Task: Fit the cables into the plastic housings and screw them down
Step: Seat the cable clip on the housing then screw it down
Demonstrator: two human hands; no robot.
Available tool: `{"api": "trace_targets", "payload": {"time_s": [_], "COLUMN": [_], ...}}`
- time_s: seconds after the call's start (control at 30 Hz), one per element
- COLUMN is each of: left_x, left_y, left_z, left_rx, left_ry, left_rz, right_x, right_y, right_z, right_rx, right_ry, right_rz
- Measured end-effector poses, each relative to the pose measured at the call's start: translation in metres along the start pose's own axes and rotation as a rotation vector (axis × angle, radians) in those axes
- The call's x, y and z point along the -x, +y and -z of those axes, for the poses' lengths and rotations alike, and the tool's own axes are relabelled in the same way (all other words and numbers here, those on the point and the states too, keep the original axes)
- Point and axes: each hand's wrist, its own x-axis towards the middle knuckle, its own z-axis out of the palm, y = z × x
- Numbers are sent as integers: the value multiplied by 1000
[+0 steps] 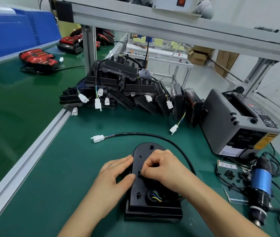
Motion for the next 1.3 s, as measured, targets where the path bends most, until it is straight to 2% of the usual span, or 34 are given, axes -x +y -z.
{"api": "trace_targets", "payload": {"time_s": [0.83,1.3], "left_x": [1,0], "left_y": [1,6], "left_z": [1,1], "left_rx": [-14,-40], "left_ry": [-12,4], "left_rz": [30,36], "right_x": [2,4], "right_y": [-1,0], "right_z": [-3,-4], "right_rx": [82,209], "right_ry": [46,73], "right_rz": [7,74]}}
